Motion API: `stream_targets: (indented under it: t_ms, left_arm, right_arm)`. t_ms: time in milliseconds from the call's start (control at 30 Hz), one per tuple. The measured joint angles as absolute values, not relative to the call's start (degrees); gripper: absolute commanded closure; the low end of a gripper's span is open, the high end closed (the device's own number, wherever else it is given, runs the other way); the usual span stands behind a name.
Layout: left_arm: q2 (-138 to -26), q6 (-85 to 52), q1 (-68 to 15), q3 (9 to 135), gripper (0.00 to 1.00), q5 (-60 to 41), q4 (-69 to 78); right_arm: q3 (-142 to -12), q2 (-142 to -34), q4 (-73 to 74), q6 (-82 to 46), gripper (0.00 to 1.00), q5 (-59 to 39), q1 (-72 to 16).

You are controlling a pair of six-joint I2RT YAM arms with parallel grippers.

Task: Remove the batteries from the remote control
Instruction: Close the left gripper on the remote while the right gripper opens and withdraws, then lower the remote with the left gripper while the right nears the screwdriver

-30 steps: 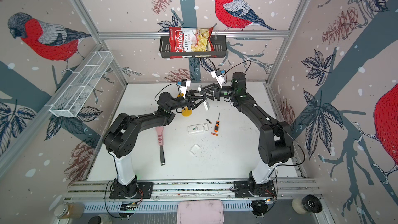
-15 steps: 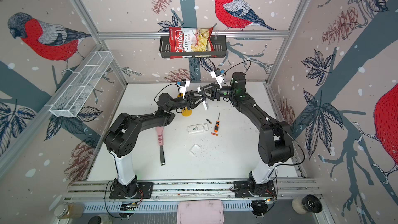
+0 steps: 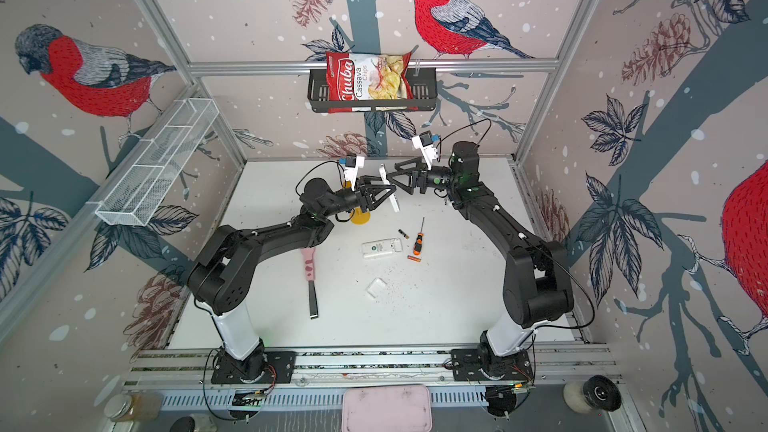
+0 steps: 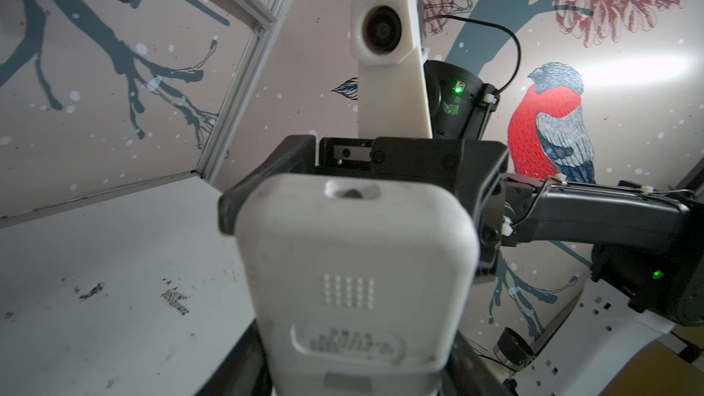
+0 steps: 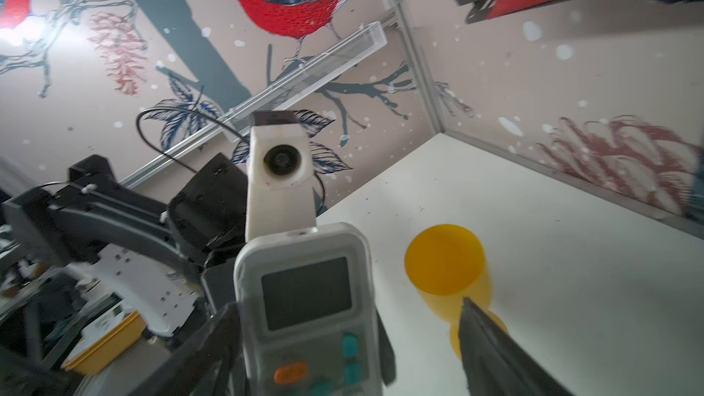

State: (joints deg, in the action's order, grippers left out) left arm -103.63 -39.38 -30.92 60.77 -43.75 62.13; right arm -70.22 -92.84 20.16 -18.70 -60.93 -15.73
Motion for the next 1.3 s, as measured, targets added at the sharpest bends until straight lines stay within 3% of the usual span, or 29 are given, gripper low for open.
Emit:
stream_targets:
  t_ms: [133,400,800,1300]
  left_arm:
    - [-99.0,-38.3,-31.1,57.8,0.73,-39.1,56.1]
    - [-82.8,-33.9,-34.5,49.7,0.73,-19.7,35.9]
    - [-63.5,-33.3,-42.1,33.6,0.73,2.3,10.2]
    - [-72.1,-33.0,-43.2,38.6,0.72,10.3,-9.7]
  right_arm:
    - [-65.8,-90.5,23.4,-22.6,0.07,-55.8,-13.4]
    - [-57.5,-84.2,26.9,-27.1,0.06,-44.2,-13.2]
    - [-45.8,-75.0,24.8,-25.8,0.08,-31.7,-21.6]
    - [-39.2,-67.1,15.7,-22.6,0.08,-23.8,-27.6]
